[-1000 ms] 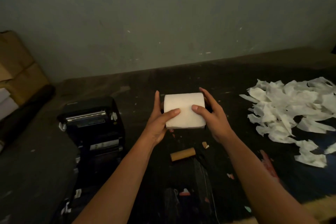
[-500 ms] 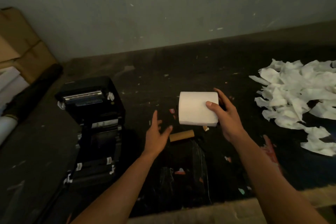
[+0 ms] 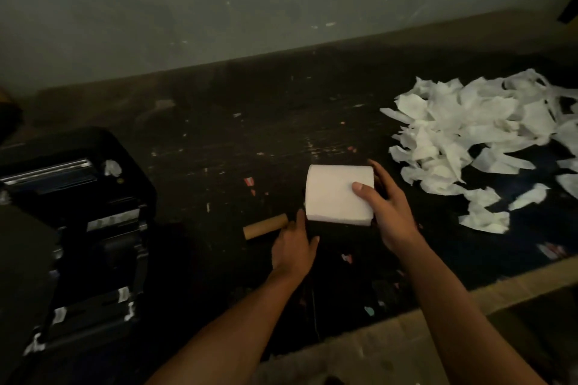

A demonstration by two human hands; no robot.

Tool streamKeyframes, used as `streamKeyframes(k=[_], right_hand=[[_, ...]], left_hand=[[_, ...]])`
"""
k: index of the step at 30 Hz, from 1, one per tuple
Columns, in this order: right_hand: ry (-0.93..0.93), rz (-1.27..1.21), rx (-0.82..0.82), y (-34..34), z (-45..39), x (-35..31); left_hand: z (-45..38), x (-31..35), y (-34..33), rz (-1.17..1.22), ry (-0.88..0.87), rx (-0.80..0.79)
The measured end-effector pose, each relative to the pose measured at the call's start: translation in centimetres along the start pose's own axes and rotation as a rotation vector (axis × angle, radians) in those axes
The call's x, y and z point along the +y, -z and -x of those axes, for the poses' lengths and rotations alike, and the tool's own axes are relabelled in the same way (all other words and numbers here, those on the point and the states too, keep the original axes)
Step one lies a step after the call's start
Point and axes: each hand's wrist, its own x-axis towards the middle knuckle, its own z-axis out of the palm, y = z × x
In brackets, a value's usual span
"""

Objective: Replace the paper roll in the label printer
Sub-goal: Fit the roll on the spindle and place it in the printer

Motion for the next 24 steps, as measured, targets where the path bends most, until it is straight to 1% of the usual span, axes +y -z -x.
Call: streamKeyframes(k=[5, 9, 12, 17, 22, 24], right_hand=[[-0.009, -0.019, 0.017, 1.3, -0.3, 0.3], [-0.01, -0.023, 0.011, 1.8, -0.6, 0.4], [-0.017, -0.018, 0.003, 1.9, -0.6, 0.8], [-0.036, 0.01, -0.019, 1.4, -0.2, 1.5], [-0.047, 0.033, -0.04, 0.7, 0.2, 1.8], [-0.054, 0.037, -0.052, 0.3, 0.3, 1.9]], left_hand=[[-0.4, 1.0, -1.4, -0.081, 0.072, 0.01], [0.4, 0.9, -1.4, -0.025, 0.085, 0.052], [0.8, 0.5, -0.8, 0.033, 0.076, 0.032], [0.9, 0.6, 0.4, -0.04, 0.01, -0.057], [1.8, -1.0, 1.6, 0.1, -0.084, -0.107], [2.2, -2.0, 1.9, 0.123, -0.114, -0.104]])
